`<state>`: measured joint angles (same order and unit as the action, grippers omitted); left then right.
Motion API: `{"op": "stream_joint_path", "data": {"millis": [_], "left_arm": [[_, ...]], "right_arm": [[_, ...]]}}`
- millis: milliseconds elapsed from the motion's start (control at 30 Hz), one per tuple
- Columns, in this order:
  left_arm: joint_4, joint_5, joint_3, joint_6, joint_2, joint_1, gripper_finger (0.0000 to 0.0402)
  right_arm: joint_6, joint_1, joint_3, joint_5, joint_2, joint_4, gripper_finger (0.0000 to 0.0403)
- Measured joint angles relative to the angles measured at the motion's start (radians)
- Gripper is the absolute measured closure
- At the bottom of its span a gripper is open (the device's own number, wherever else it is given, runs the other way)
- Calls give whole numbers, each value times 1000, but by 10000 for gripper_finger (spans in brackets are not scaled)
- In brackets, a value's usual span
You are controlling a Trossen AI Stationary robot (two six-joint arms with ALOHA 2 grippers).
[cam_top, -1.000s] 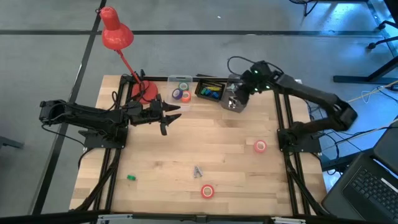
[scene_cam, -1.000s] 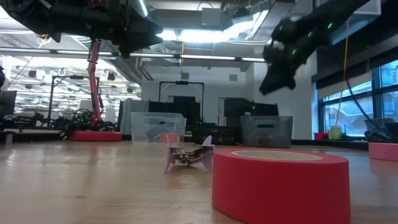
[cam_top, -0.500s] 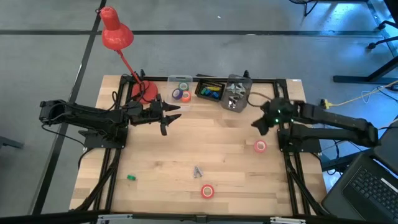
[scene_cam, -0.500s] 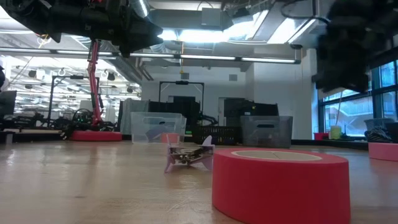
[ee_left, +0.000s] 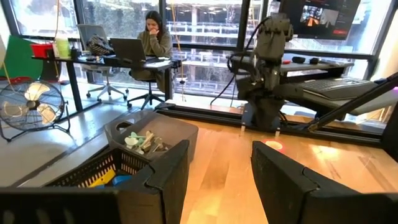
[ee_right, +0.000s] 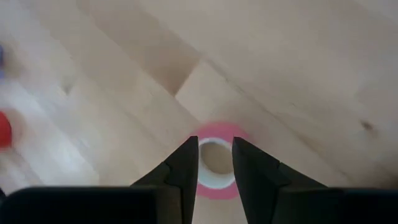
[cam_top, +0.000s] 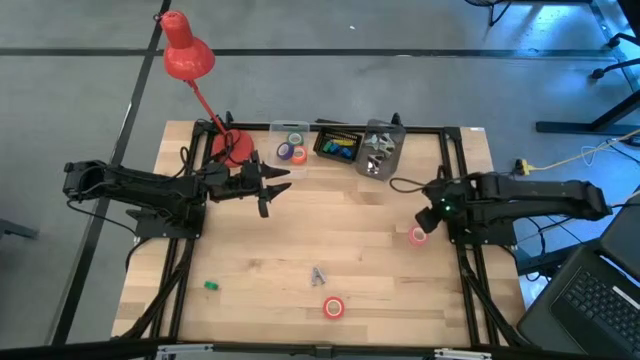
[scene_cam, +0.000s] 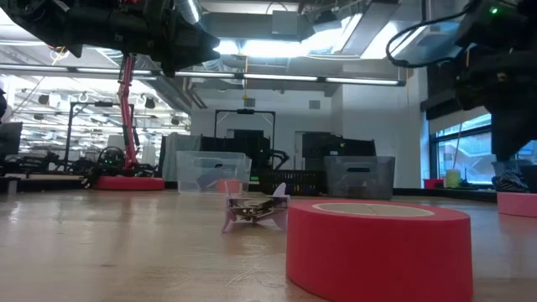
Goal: Pick and place Stapler, Stapler remover, tape
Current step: Put the pink tape into the transparent bin
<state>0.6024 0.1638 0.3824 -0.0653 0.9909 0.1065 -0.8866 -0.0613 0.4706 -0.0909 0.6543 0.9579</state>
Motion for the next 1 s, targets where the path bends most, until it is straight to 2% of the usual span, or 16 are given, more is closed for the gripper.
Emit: {"op": "stream_joint_path", "data": {"millis": [267, 467, 733, 900, 1000], "left_arm": [[8, 2, 0, 0, 0, 7, 238], [8, 2, 0, -3, 0, 7, 238], [7, -3, 0, -19, 0, 7, 238], [7, -3, 0, -19, 0, 7, 238], [-1, -4, 0, -19, 0, 7, 238]], "right_arm": [[198, 8, 0, -93, 171, -12, 303], [287, 8, 0, -91, 313, -11, 303], [292, 8, 2, -88, 461, -19, 303], [288, 8, 1, -80, 505, -65, 305], [272, 8, 1, -73, 516, -97, 322]]}}
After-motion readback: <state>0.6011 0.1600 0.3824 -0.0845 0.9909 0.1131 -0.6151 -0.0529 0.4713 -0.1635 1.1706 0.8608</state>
